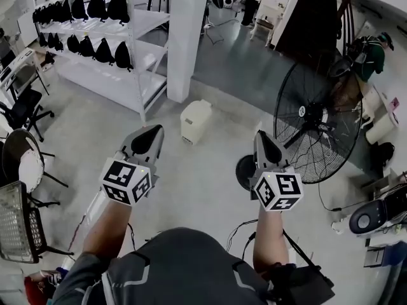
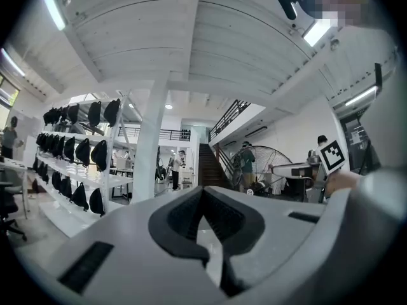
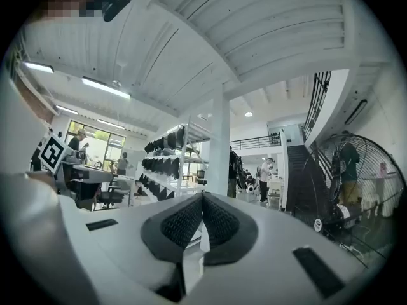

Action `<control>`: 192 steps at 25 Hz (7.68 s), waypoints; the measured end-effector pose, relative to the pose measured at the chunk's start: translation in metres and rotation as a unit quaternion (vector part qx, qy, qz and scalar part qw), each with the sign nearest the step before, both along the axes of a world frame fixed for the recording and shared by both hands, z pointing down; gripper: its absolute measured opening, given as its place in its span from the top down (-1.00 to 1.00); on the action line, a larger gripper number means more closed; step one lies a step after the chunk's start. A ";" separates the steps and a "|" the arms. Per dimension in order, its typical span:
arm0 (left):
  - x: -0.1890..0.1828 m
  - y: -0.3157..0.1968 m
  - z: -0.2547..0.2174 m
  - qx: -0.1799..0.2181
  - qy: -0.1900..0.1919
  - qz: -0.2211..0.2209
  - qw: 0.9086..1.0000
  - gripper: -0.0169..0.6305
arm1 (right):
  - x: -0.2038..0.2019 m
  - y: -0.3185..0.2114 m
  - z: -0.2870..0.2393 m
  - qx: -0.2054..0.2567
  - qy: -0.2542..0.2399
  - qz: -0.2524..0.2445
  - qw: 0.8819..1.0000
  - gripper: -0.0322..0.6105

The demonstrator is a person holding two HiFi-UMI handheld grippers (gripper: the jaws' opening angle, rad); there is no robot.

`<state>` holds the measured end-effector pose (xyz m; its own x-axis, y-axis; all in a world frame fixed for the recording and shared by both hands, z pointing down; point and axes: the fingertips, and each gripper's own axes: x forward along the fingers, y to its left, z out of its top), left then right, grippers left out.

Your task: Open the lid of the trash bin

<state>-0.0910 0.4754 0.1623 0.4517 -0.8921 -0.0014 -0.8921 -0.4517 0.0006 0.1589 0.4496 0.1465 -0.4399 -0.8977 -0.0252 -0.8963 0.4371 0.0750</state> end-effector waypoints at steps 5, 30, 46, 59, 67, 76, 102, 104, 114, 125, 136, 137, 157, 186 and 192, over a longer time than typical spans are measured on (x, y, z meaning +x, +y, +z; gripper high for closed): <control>0.001 -0.001 0.002 0.004 -0.003 0.005 1.000 0.92 | 0.000 0.002 -0.003 0.010 0.002 0.012 1.000 0.82; -0.070 -0.016 0.027 -0.003 0.003 0.023 1.000 0.92 | -0.081 -0.013 0.015 -0.003 -0.008 0.007 1.000 0.82; -0.027 -0.162 0.017 -0.003 -0.013 -0.013 1.000 0.92 | -0.050 -0.173 0.004 0.020 -0.026 -0.046 0.998 0.82; 0.042 -0.269 0.011 0.001 -0.024 -0.034 0.999 0.92 | 0.021 -0.276 0.009 0.025 -0.037 -0.061 0.997 0.82; 0.054 -0.308 0.020 -0.007 -0.029 -0.036 0.999 0.92 | 0.036 -0.314 0.019 0.021 -0.046 -0.064 0.997 0.82; 0.053 -0.348 0.035 -0.018 -0.035 -0.031 0.999 0.92 | 0.036 -0.355 0.033 0.012 -0.044 -0.062 0.997 0.82; -0.023 -0.574 0.041 -0.013 -0.017 0.111 0.994 0.92 | -0.047 -0.527 0.036 -0.008 -0.016 0.052 0.999 0.82; -0.031 -0.587 0.042 -0.013 -0.013 0.117 0.993 0.92 | -0.056 -0.536 0.037 -0.013 -0.011 0.059 0.998 0.82; -0.062 -0.626 0.049 -0.024 0.000 0.157 0.987 0.92 | -0.084 -0.573 0.037 -0.021 -0.014 0.098 0.995 0.82; -0.071 -0.656 0.089 -0.072 0.001 0.138 0.988 0.92 | -0.103 -0.605 0.067 -0.047 -0.016 0.069 0.996 0.82; -0.039 -0.686 0.135 -0.108 -0.046 0.096 0.988 0.92 | -0.076 -0.660 0.146 -0.116 -0.016 0.036 0.992 0.81; -0.036 -0.691 0.143 -0.113 -0.046 0.094 0.988 0.92 | -0.072 -0.665 0.154 -0.122 -0.018 0.035 0.992 0.81; -0.005 -0.725 0.370 -0.246 -0.094 0.110 0.958 0.92 | -0.043 -0.706 0.341 -0.237 -0.018 0.038 0.971 0.81; 0.017 -0.677 0.692 -0.430 -0.209 0.150 0.866 0.92 | -0.033 -0.692 0.614 -0.367 0.000 0.058 0.928 0.82; 0.015 -0.666 0.749 -0.480 -0.204 0.140 0.842 0.92 | -0.032 -0.690 0.649 -0.381 -0.020 0.076 0.921 0.82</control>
